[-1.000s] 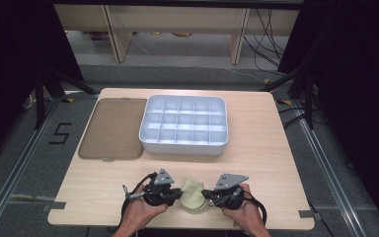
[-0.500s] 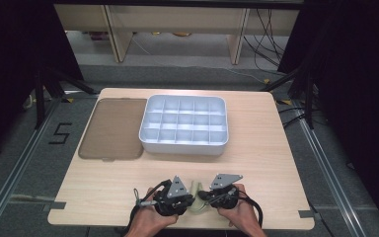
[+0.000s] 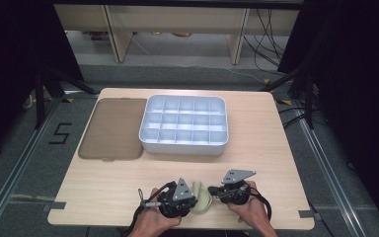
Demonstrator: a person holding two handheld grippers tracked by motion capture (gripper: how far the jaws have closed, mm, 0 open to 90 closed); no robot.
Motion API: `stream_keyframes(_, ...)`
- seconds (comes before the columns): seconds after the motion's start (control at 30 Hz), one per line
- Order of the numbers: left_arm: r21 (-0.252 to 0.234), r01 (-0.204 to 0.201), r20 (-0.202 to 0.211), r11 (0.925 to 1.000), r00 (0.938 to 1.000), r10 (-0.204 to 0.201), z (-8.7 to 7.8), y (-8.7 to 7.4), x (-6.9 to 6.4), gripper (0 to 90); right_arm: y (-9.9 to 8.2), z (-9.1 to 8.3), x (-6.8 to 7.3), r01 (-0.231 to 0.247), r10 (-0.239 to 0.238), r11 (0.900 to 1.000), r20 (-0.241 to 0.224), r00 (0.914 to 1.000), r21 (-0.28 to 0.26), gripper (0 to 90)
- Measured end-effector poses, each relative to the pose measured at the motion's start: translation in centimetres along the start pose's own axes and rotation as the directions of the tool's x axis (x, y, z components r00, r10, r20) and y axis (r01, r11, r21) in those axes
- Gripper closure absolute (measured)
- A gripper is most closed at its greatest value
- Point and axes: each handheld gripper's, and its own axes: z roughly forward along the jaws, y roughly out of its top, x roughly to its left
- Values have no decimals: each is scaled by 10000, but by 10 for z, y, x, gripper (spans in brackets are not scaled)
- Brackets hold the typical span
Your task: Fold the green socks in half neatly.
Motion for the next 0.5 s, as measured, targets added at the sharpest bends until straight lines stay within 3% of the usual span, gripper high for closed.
stream_keyframes(0.27, -88, -382, 200, 9992, 9991, 384, 12, 11, -11, 827, -2, 6, 2, -106, 109, 9995, -114, 9999, 309, 895)
stream_keyframes(0.4, 168, -790, 190, 9967, 9967, 787, 22, 14, -16, 829, -3, 5, -1, -274, 280, 9993, -256, 9993, 271, 894)
stream_keyframes(0.5, 341, -856, 319, 9957, 9959, 846, 31, 11, -20, 830, -4, 3, -4, -365, 370, 9990, -204, 9991, 259, 890)
